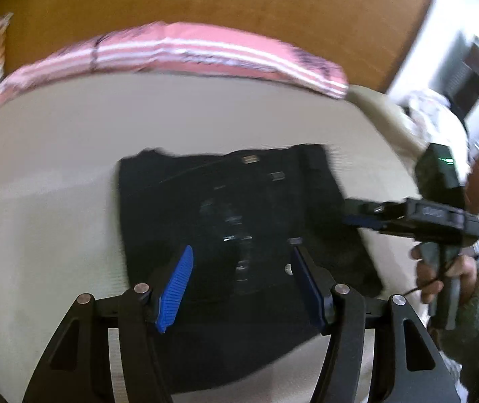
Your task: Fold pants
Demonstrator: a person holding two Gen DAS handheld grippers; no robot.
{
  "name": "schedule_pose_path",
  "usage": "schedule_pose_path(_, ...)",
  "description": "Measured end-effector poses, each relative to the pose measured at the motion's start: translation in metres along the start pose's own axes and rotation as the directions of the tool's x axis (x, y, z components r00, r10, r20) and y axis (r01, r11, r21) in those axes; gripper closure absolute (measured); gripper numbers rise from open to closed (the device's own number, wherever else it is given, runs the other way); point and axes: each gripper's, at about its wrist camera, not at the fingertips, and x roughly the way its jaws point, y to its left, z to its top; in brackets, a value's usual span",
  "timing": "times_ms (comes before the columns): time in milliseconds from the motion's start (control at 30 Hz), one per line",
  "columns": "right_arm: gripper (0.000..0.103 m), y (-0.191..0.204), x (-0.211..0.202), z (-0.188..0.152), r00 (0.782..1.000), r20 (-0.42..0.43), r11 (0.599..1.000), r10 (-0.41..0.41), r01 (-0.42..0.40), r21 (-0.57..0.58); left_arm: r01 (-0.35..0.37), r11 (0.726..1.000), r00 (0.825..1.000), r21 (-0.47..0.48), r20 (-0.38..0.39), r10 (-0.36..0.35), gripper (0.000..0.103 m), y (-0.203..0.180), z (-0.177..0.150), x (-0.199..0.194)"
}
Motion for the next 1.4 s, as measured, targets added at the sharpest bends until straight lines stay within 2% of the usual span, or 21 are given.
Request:
schedule_pose_path(100,0.051,-0.005,0.012,0.011,1.000,-0.007,0.999,0.029,-0.029,0.017,-0.017,0.999,0.999,-0.032,-0.028,0.016,0.042,0.015,-0.007,0.008)
schedule_pose_path(333,0.051,-0.005,0.031,0.026,0.993,-0.009,0.993,0.114,-0.113,0.021,-0.052,0.999,0.997,0.009,-0.054,0.053,0.042,0.010,-0.017,0.021)
schedule_pose_path(367,0.057,-0.004,0.032,0.027,0.993,-0.011,0.993,0.115,-0.115,0.022,-0.051,0.999,0.997,0.007,-0.056,0.052,0.042,0.010,-0.016,0.024)
schedule_pose_path(400,0.072,-0.003,0.032,0.027,0.993,-0.020,0.993,0.120,-0.119,0.024,-0.049,0.999,0.997,0.004,-0.056,0.049,0.042,0.011,-0.016,0.025)
schedule_pose_path(467,0.084,-0.002,0.033,0.025,0.990,-0.037,0.990,0.136,-0.134,0.052,-0.044,0.999,0.997,-0.002,-0.057,0.044,0.042,0.012,-0.014,0.025)
schedule_pose_path(500,0.089,0.001,0.032,0.024,0.991,-0.027,0.990,0.132,-0.130,0.061,-0.039,0.999,0.998,-0.009,-0.055,0.039,0.042,0.011,-0.011,0.025)
schedule_pose_path(600,0.092,0.024,0.011,0.020,0.997,0.023,0.996,0.080,-0.081,0.031,-0.020,0.999,0.999,-0.043,-0.036,0.019,0.042,0.015,-0.005,0.017)
schedule_pose_path(733,0.093,0.044,-0.021,0.014,0.993,0.097,0.998,0.060,-0.061,0.005,-0.021,0.999,1.000,-0.034,0.020,0.021,0.042,0.013,0.002,0.003)
schedule_pose_path(867,0.093,0.027,-0.038,0.004,0.988,0.152,0.998,-0.014,0.006,0.055,-0.013,1.000,1.000,-0.003,0.012,0.013,0.041,0.007,0.000,0.003)
schedule_pose_path(933,0.093,0.005,-0.031,-0.002,0.988,0.134,0.993,-0.073,0.059,0.102,-0.012,1.000,1.000,0.009,-0.019,0.012,0.041,0.007,-0.004,0.011)
schedule_pose_path(1000,0.089,-0.009,-0.022,-0.007,0.988,0.118,0.989,-0.103,0.089,0.121,-0.046,0.998,0.997,0.032,-0.063,0.048,0.041,0.008,-0.011,0.025)
schedule_pose_path(1033,0.085,-0.013,-0.020,-0.008,0.989,0.113,0.988,-0.095,0.080,0.129,-0.072,0.996,0.994,0.051,-0.083,0.077,0.041,0.008,-0.014,0.031)
schedule_pose_path(1067,0.074,-0.014,-0.020,-0.008,0.989,0.109,0.987,-0.097,0.081,0.140,-0.082,0.995,0.992,0.063,-0.090,0.088,0.041,0.008,-0.016,0.034)
schedule_pose_path(1100,0.070,-0.013,-0.023,-0.008,0.988,0.112,0.984,-0.110,0.092,0.153,-0.088,0.993,0.992,0.074,-0.085,0.095,0.041,0.007,-0.018,0.036)
schedule_pose_path(1233,0.069,0.001,-0.041,-0.015,0.981,0.115,0.983,-0.155,0.142,0.115,-0.094,0.993,0.991,0.073,-0.086,0.100,0.041,0.005,-0.016,0.033)
schedule_pose_path(1400,0.070,0.013,-0.062,-0.040,0.987,0.097,0.989,-0.128,0.120,0.090,-0.073,0.995,0.993,0.062,-0.091,0.078,0.041,0.005,-0.021,0.023)
